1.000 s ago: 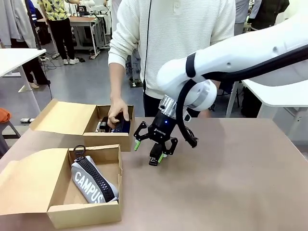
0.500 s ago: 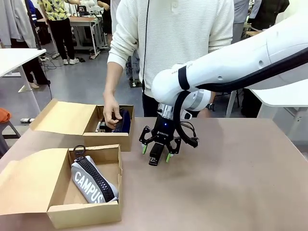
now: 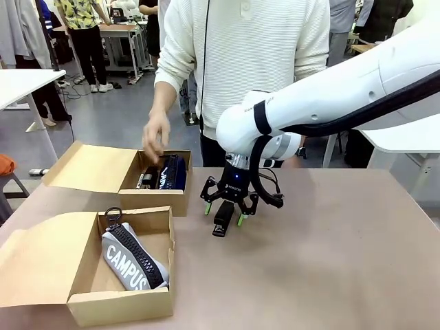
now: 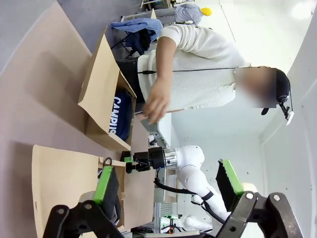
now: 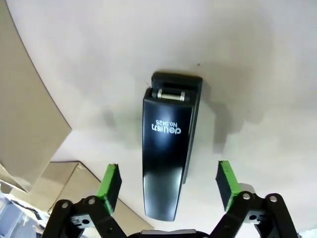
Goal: Place items inside the box.
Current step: Pick up a Pencil pouch or Stapler and place it inside the Mailer Box closest to the robot.
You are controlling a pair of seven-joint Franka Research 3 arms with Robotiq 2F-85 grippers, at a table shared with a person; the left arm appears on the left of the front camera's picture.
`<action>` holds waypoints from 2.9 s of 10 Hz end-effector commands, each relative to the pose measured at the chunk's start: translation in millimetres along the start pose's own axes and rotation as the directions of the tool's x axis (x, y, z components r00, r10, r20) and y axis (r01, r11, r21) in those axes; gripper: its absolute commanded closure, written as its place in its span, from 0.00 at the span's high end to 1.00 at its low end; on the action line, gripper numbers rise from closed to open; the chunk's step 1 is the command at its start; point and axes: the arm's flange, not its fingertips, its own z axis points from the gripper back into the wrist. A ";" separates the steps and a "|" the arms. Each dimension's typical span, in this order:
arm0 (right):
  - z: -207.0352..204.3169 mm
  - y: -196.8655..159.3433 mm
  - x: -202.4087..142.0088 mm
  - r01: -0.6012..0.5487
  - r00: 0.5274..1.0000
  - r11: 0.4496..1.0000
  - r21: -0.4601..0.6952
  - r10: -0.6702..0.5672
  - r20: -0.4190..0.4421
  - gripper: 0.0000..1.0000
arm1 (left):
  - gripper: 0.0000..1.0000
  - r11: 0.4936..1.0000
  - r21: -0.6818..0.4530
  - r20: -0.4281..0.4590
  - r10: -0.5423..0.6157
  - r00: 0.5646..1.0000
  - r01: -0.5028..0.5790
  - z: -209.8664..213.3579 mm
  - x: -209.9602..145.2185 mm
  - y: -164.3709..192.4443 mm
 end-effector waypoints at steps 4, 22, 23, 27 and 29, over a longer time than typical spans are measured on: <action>-10.7 -10.0 -6.1 0.034 0.998 0.999 0.007 -0.034 0.061 0.00 | 1.00 1.000 -0.020 0.002 -0.016 1.000 0.016 1.3 -0.2 -0.2; 121.1 -113.4 -178.5 -0.334 0.889 0.881 0.335 0.413 -0.197 0.37 | 1.00 1.000 -0.020 0.002 -0.016 1.000 0.016 1.3 -0.2 -0.2; 115.0 -91.0 -166.7 -0.385 0.872 0.864 0.324 0.455 -0.179 0.37 | 1.00 1.000 -0.020 0.002 -0.016 1.000 0.016 1.3 -0.2 -0.2; 96.4 -33.9 -148.2 -0.443 0.833 0.864 0.240 0.496 -0.247 0.37 | 1.00 1.000 -0.020 0.002 -0.016 1.000 0.016 1.3 -0.2 -0.2; 127.1 -100.6 -159.9 -0.354 0.904 0.859 0.370 0.416 -0.101 0.37 | 1.00 1.000 -0.020 0.002 -0.016 1.000 0.016 1.3 -0.2 -0.2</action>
